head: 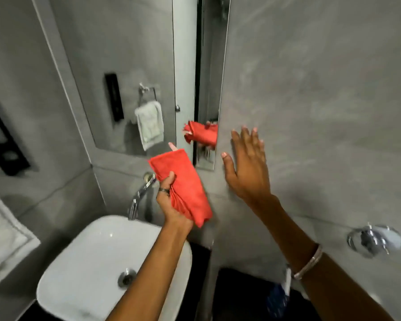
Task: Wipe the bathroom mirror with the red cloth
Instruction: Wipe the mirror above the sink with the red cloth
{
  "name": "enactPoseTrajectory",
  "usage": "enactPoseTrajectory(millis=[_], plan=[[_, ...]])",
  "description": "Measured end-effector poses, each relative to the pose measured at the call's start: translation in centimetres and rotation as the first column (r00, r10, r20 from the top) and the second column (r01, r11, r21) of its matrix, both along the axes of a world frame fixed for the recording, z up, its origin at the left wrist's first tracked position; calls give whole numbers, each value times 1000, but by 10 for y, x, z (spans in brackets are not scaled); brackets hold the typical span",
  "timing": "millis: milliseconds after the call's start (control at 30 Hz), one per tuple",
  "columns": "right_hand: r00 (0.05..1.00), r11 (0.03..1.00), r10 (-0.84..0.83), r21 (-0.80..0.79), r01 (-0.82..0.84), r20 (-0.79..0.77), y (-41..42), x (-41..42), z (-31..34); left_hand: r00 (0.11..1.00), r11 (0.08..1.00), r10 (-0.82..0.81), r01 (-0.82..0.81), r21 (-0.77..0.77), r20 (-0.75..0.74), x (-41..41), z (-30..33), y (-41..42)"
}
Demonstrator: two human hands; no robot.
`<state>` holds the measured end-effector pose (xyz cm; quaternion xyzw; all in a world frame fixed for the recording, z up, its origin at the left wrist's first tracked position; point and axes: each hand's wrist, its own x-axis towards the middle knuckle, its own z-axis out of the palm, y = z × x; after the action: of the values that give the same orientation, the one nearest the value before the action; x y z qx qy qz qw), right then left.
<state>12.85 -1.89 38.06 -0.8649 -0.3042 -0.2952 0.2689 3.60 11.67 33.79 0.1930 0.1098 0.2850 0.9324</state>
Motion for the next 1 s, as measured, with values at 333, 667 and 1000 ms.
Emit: enactPoseTrajectory(millis=[333,667,1000], plan=[[848,972,-209,5,236,488,4,57,238,803,297,549,-446,844,231,70,225,24],[713,949,-270,53,311,647,18,109,370,585,-552,522,-323,769,620,148,422,63],[624,945,-306,153,288,719,31,144,359,478,-667,500,-319,673,722,178,407,60]])
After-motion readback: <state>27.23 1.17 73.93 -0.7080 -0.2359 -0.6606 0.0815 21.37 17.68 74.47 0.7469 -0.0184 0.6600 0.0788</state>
